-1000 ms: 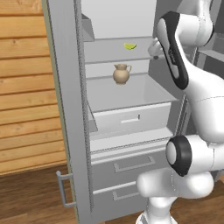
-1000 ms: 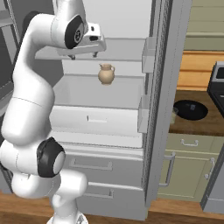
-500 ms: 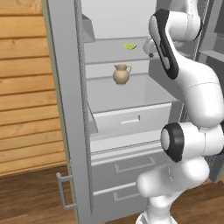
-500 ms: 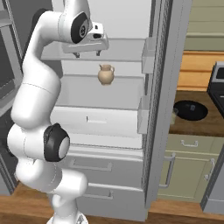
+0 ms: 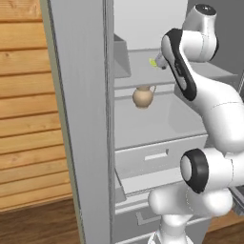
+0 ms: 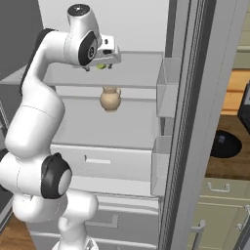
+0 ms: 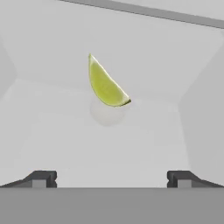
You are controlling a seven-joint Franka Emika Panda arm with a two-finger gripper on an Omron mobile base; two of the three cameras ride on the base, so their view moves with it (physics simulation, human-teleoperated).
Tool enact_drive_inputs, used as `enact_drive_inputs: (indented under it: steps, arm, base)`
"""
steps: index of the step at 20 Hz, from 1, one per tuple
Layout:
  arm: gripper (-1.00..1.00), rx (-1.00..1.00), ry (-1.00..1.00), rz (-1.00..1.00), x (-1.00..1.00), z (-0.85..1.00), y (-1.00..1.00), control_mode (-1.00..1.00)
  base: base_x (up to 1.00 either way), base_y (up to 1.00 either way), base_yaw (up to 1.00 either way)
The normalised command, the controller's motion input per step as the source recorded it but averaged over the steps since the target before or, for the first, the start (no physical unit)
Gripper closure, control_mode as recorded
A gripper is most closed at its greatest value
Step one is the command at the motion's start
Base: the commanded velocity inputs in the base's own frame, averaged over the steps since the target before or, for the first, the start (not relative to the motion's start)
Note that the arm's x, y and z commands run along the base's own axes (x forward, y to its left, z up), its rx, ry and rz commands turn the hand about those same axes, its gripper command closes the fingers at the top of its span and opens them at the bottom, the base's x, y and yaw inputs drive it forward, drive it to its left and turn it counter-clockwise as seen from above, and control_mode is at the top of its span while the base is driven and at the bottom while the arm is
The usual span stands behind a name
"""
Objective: Grab a lemon wedge from the fridge and one ice cube from the ice bowl, and put them in the glass of lemonade.
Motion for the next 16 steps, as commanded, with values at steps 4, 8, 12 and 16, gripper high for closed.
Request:
enact_drive_inputs:
  steps: [4,8,12,16]
  arm:
    - [-1.0,0.0,-0.05,0.0,0.0,0.0,0.0,-1.0]
    - [-1.0,0.0,-0.08,0.0,0.03,0.13,0.0,-1.0]
    - [-1.0,0.11,-0.04,0.0,0.18,0.47,-0.02,-1.0]
    - [-1.0,0.14,0.0,0.0,0.34,0.33,-0.01,-1.0]
  base:
    - [0.0,0.0,0.0]
    - [0.0,0.0,0.0]
    - [0.0,0.0,0.0]
    - [0.0,0.0,0.0]
